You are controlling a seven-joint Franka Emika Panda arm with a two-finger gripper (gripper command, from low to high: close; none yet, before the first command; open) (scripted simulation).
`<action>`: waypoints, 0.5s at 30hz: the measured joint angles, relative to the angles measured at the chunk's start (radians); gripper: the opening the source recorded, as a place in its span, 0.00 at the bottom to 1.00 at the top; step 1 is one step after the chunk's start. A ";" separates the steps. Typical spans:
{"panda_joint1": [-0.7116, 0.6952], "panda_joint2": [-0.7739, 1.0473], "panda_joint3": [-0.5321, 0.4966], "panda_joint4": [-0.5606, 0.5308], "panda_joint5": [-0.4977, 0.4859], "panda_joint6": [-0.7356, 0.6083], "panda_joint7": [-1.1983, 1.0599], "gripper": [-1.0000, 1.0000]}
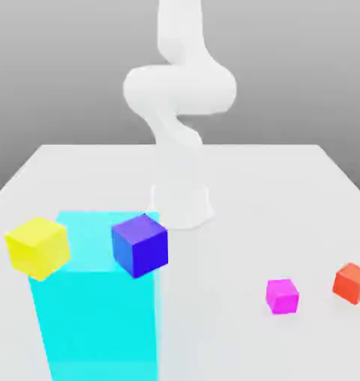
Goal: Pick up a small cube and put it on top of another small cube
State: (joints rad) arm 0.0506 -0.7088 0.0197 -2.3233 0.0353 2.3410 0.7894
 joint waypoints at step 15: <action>0.249 0.546 0.239 -0.141 0.079 0.248 0.035 0.50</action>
State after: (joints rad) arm 0.3001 -0.1632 0.2583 -2.4639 0.1143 2.5889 0.8240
